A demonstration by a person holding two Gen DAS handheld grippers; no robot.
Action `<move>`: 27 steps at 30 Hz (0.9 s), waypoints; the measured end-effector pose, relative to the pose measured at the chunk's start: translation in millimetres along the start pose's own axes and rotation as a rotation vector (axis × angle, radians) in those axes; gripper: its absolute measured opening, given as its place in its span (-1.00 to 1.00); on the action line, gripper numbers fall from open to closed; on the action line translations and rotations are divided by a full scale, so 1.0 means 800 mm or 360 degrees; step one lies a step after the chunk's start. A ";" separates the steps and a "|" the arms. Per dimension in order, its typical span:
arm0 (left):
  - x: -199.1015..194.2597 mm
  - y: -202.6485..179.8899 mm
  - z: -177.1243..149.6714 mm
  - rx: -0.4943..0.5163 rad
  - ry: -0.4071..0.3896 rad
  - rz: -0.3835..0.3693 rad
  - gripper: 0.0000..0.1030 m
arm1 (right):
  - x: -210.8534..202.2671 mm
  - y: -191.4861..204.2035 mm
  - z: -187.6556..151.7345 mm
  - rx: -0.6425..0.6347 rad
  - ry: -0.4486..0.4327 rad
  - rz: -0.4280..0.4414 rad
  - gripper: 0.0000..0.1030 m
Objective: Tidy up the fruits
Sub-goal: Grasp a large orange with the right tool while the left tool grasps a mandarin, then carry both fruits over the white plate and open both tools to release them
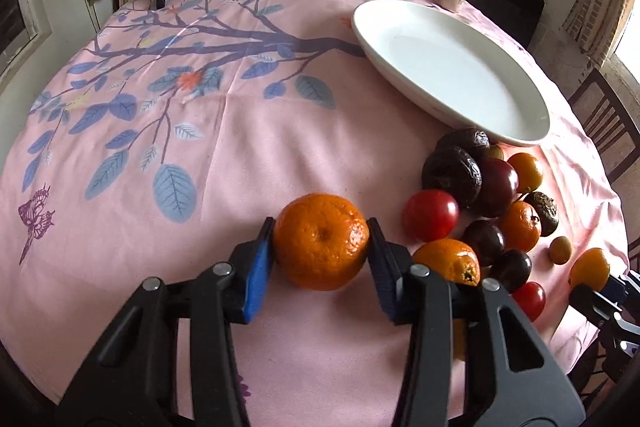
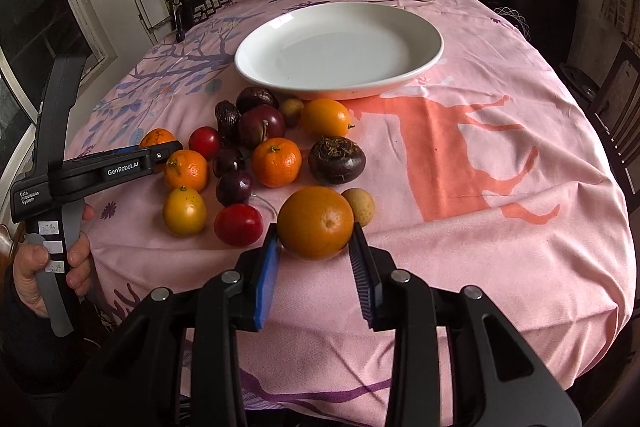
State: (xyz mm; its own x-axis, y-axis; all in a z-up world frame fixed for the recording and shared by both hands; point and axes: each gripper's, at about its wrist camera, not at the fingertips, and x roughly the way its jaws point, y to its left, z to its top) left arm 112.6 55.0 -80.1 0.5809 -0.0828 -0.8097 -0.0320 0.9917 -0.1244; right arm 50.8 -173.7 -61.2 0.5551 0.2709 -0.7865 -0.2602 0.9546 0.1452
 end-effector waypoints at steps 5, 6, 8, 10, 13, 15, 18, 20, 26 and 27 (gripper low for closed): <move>-0.013 0.002 -0.007 -0.0033 0.0007 -0.0043 -0.14 | -0.002 -0.003 0.001 0.0018 -0.0015 0.0004 -0.32; -0.019 0.001 -0.008 -0.0029 0.0000 -0.0035 -0.13 | -0.002 -0.004 0.001 0.0021 -0.0019 0.0006 -0.32; -0.031 0.000 -0.006 -0.0019 -0.0021 -0.0025 -0.13 | -0.003 -0.006 0.002 0.0021 -0.0024 0.0011 -0.32; -0.045 -0.002 -0.002 -0.0020 -0.0045 -0.0042 -0.13 | -0.003 -0.009 0.005 0.0025 -0.0028 0.0011 -0.32; -0.061 -0.012 0.015 0.0020 -0.0068 -0.0083 -0.14 | -0.004 -0.012 0.016 0.0008 -0.0035 0.0014 -0.32; -0.065 -0.026 0.038 0.0068 -0.0058 -0.0105 -0.13 | -0.003 -0.014 0.034 -0.0014 -0.0029 0.0042 -0.32; -0.059 -0.054 0.095 0.0124 -0.0041 -0.0159 -0.13 | -0.001 -0.018 0.084 -0.0080 -0.0075 0.0042 -0.32; -0.043 -0.074 0.139 0.0148 -0.0043 -0.0136 -0.13 | 0.010 -0.025 0.129 -0.0098 -0.0118 0.0044 -0.32; 0.075 -0.120 0.248 0.0108 0.0119 -0.0115 -0.13 | 0.119 -0.067 0.254 -0.0019 -0.0007 0.0025 -0.32; 0.092 -0.124 0.258 0.0097 0.0142 -0.0110 -0.13 | 0.137 -0.075 0.266 -0.0002 0.0031 0.0011 -0.32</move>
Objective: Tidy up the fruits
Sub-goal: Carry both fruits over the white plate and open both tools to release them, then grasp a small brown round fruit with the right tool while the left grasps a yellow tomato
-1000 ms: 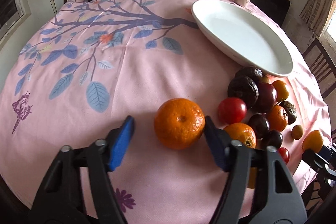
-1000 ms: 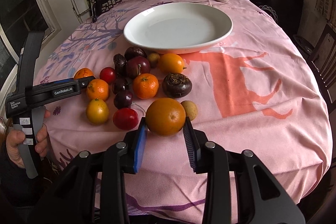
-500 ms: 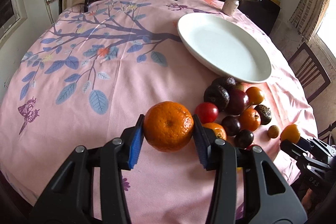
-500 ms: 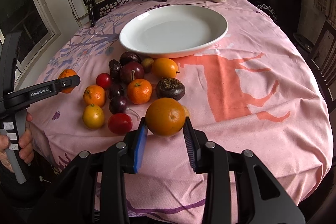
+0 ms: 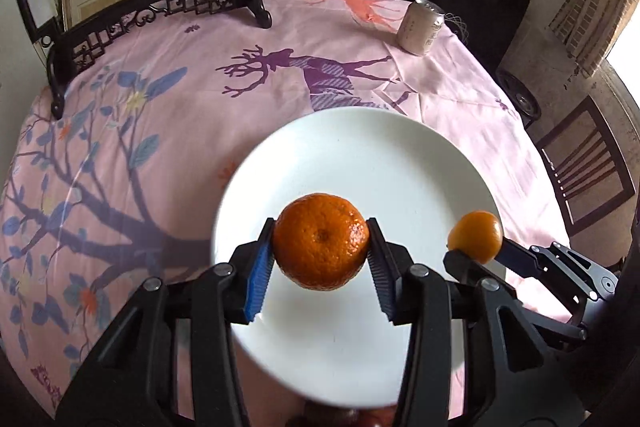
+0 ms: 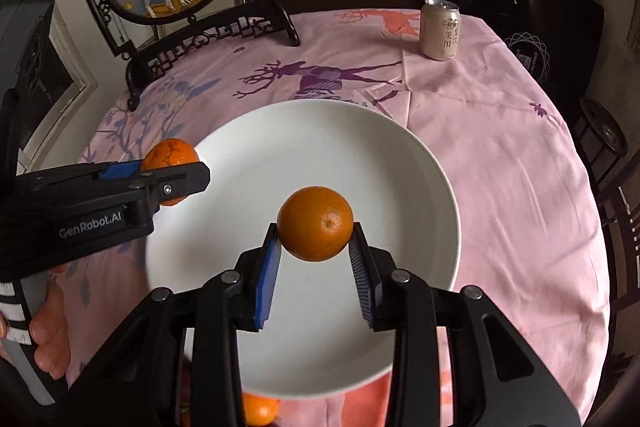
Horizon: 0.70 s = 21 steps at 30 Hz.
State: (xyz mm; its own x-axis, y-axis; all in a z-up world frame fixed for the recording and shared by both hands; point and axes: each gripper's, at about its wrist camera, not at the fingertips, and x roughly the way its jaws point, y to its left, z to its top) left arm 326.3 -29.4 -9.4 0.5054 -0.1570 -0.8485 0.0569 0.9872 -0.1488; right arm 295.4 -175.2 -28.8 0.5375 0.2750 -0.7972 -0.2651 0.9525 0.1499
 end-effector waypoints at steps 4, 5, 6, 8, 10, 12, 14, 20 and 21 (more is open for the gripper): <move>0.042 -0.005 0.029 -0.0033 0.0057 -0.0024 -0.12 | 0.046 -0.018 0.030 0.0011 0.0095 -0.0040 -0.32; 0.048 -0.006 0.034 -0.0030 0.0064 -0.0021 -0.12 | 0.053 -0.019 0.033 0.0004 0.0107 -0.0056 -0.31; 0.052 -0.006 0.037 -0.0032 0.0072 -0.0025 -0.07 | 0.059 -0.021 0.036 0.0000 0.0118 -0.0067 -0.31; 0.048 -0.004 0.041 -0.0041 0.0048 -0.0038 0.28 | 0.066 -0.023 0.040 -0.0005 0.0141 -0.0071 -0.05; 0.029 0.002 0.041 -0.0047 -0.0019 -0.0017 0.34 | 0.053 -0.023 0.040 -0.0022 0.0094 -0.0126 0.11; 0.002 0.011 0.034 -0.0050 -0.0064 -0.0021 0.34 | 0.026 -0.017 0.033 -0.0078 0.0029 -0.0174 0.11; -0.039 0.023 0.010 -0.0057 -0.0141 -0.0012 0.34 | -0.010 -0.008 0.018 -0.0138 -0.0012 -0.0239 0.13; -0.136 0.039 -0.135 0.0005 -0.0316 0.0038 0.63 | -0.110 0.019 -0.102 -0.0095 -0.0085 -0.0215 0.22; -0.142 0.039 -0.160 0.0014 -0.0318 0.0029 0.63 | -0.118 0.024 -0.125 -0.0082 -0.0104 -0.0207 0.22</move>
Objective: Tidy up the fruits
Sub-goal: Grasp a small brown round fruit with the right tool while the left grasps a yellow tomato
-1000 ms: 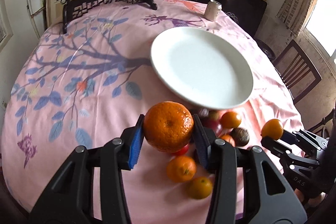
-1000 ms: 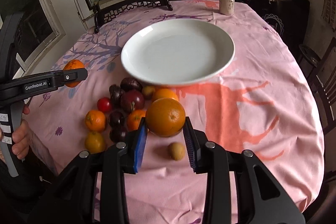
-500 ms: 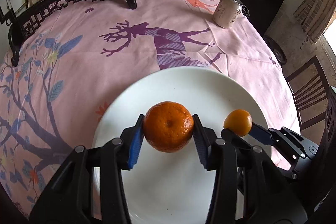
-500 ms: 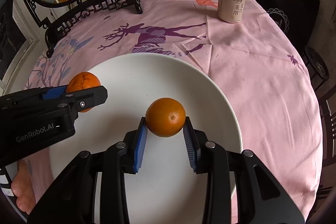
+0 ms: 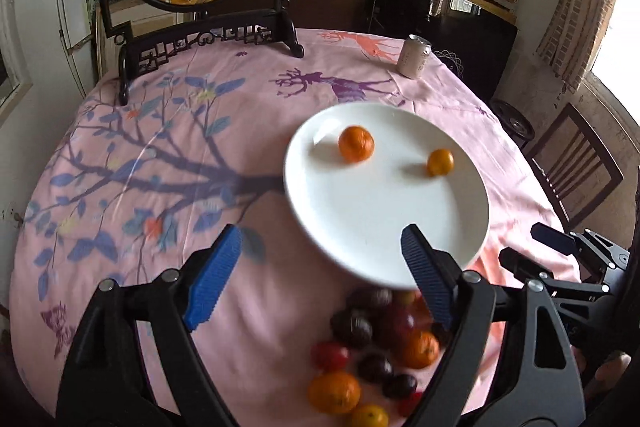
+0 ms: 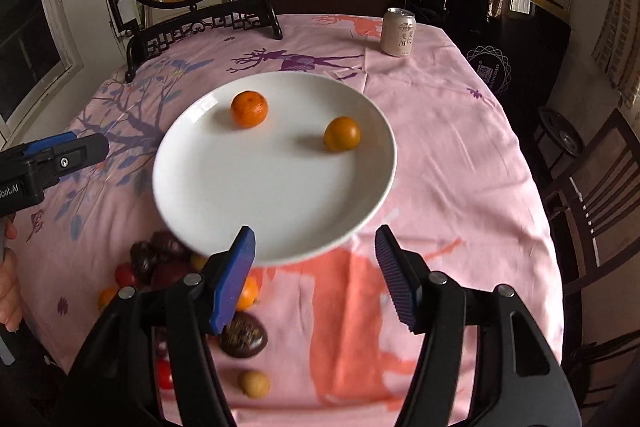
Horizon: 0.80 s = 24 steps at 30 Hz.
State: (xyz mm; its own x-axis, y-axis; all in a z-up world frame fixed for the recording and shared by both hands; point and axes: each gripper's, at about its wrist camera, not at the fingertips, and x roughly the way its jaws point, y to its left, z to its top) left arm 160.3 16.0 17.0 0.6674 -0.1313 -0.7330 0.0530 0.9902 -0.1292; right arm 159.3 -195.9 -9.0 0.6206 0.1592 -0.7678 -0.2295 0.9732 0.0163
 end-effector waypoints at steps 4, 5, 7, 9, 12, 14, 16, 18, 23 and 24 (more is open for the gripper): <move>-0.024 0.010 -0.066 -0.0034 0.0033 -0.0023 0.63 | -0.023 0.013 -0.059 0.0047 -0.0005 -0.0012 0.22; -0.029 0.011 -0.077 -0.0025 0.0035 -0.0004 0.63 | -0.026 0.015 -0.066 0.0050 0.0015 -0.0003 0.22; -0.041 0.013 -0.095 -0.0007 0.0019 0.0032 0.63 | -0.034 0.020 -0.077 0.0051 0.0024 -0.0008 0.22; -0.054 0.014 -0.114 -0.0002 0.0003 0.0039 0.63 | -0.041 0.025 -0.085 0.0034 0.0018 -0.0025 0.22; -0.063 0.012 -0.136 0.0015 0.0034 0.0024 0.63 | -0.034 0.037 -0.098 0.0006 0.0064 -0.0012 0.22; -0.064 0.010 -0.147 0.0039 0.0055 0.0025 0.63 | -0.021 0.043 -0.106 -0.0006 0.0113 -0.0007 0.22; -0.063 0.007 -0.157 0.0061 0.0081 0.0032 0.63 | -0.007 0.049 -0.112 -0.0018 0.0156 0.0000 0.22; -0.060 0.006 -0.164 0.0069 0.0110 0.0016 0.63 | 0.002 0.052 -0.115 -0.0021 0.0172 0.0005 0.22; -0.048 0.009 -0.173 0.0047 0.0170 -0.0004 0.63 | 0.016 0.045 -0.118 0.0027 0.0172 -0.0028 0.15; -0.045 0.010 -0.174 0.0039 0.0184 -0.0011 0.63 | 0.018 0.045 -0.118 0.0026 0.0172 -0.0013 0.07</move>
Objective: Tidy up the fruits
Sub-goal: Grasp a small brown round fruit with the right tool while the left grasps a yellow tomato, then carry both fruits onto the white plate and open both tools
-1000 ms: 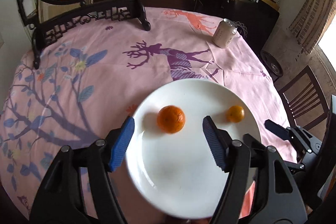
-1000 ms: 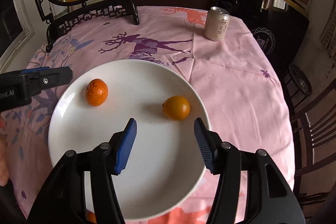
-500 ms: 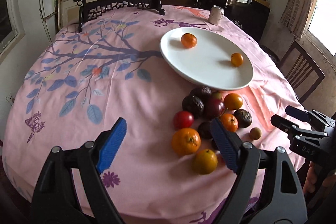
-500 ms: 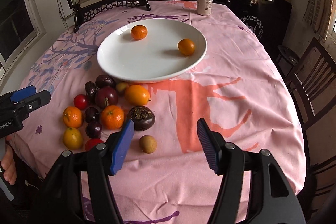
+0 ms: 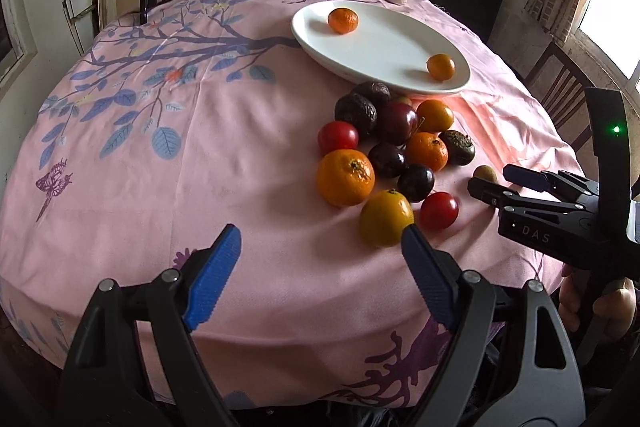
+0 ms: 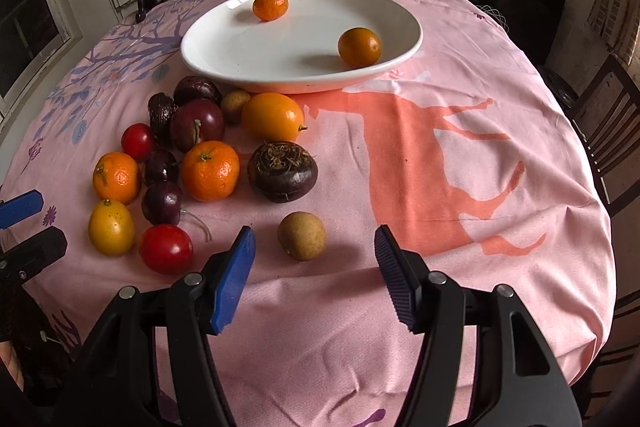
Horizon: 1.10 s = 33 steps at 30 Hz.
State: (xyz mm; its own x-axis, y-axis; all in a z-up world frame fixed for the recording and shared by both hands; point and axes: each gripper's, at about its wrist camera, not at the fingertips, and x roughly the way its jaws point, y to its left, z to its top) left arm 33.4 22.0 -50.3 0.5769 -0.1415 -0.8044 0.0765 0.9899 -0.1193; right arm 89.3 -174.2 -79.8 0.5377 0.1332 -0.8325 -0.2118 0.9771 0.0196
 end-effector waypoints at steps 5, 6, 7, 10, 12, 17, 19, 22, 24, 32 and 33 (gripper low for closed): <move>0.010 -0.007 -0.003 0.0007 0.0046 -0.0029 0.63 | 0.000 0.004 0.000 -0.0032 -0.0019 0.0052 -0.53; 0.010 -0.009 -0.004 0.0014 0.0047 -0.0025 0.63 | -0.006 0.002 -0.001 -0.0020 -0.0039 0.0068 -0.53; 0.011 -0.011 -0.004 0.0017 0.0048 -0.0024 0.63 | -0.013 0.000 -0.001 -0.0012 -0.0064 0.0062 -0.53; 0.016 -0.018 -0.004 0.0026 0.0064 -0.0037 0.60 | -0.034 -0.009 -0.001 0.0016 -0.0133 0.0021 -0.53; 0.020 -0.023 -0.003 0.0037 0.0079 -0.0049 0.44 | -0.040 -0.018 -0.003 0.0046 -0.0143 0.0029 -0.53; 0.046 -0.034 0.005 0.0031 0.0141 -0.0089 0.07 | -0.037 -0.029 -0.009 0.0101 -0.0113 0.0088 -0.53; 0.052 -0.040 0.007 0.0044 0.0124 -0.0067 0.01 | -0.035 -0.029 -0.012 0.0108 -0.0102 0.0104 -0.53; 0.052 -0.043 0.010 0.0031 0.0122 -0.0126 -0.30 | -0.035 -0.030 -0.015 0.0109 -0.0102 0.0108 -0.53; 0.051 -0.043 0.011 0.0036 0.0111 -0.0132 -0.31 | -0.037 -0.032 -0.015 0.0107 -0.0111 0.0112 -0.53; 0.012 -0.044 0.030 0.0080 0.0000 -0.0170 -0.31 | -0.037 -0.035 -0.013 0.0104 -0.0122 0.0155 -0.53; 0.007 -0.045 0.039 0.0101 -0.0017 -0.0165 -0.31 | -0.038 -0.035 -0.011 0.0100 -0.0125 0.0165 -0.53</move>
State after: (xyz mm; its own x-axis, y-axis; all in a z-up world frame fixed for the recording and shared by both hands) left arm 59.6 -13.9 -32.5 0.5718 -0.2436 -0.7834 0.1872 0.9685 -0.1645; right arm 72.1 -207.3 -60.0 0.5781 0.2444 -0.7785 -0.2194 0.9655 0.1402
